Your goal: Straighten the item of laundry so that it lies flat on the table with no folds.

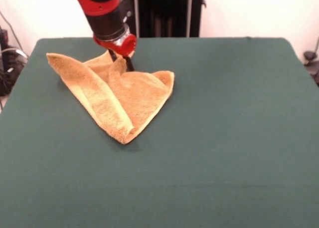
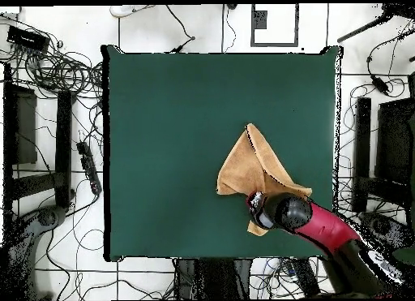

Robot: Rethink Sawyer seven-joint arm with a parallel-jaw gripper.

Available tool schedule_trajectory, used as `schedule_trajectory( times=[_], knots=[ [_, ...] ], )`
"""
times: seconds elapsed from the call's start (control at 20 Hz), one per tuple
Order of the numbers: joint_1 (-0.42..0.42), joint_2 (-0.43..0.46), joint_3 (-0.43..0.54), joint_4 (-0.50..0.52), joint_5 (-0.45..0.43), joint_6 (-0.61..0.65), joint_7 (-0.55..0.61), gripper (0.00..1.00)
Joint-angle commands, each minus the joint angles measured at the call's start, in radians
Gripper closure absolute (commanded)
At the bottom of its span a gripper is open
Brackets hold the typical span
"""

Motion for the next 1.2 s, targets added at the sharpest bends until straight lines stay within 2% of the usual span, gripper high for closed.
schedule_trajectory(
  times=[0.05,0.55,0.8,1.15,1.2],
  knots=[
    [-0.026,0.132,0.222,0.135,0.091,-0.096,0.115,0.0],
    [-0.146,0.181,0.375,0.252,0.155,-0.186,0.153,0.0],
    [-0.166,0.2,0.407,0.281,0.157,-0.218,0.157,0.0],
    [-0.186,0.165,0.457,0.346,0.175,-0.239,0.193,0.0],
    [-0.187,0.195,0.45,0.323,0.171,-0.244,0.182,0.0]
  ],
)
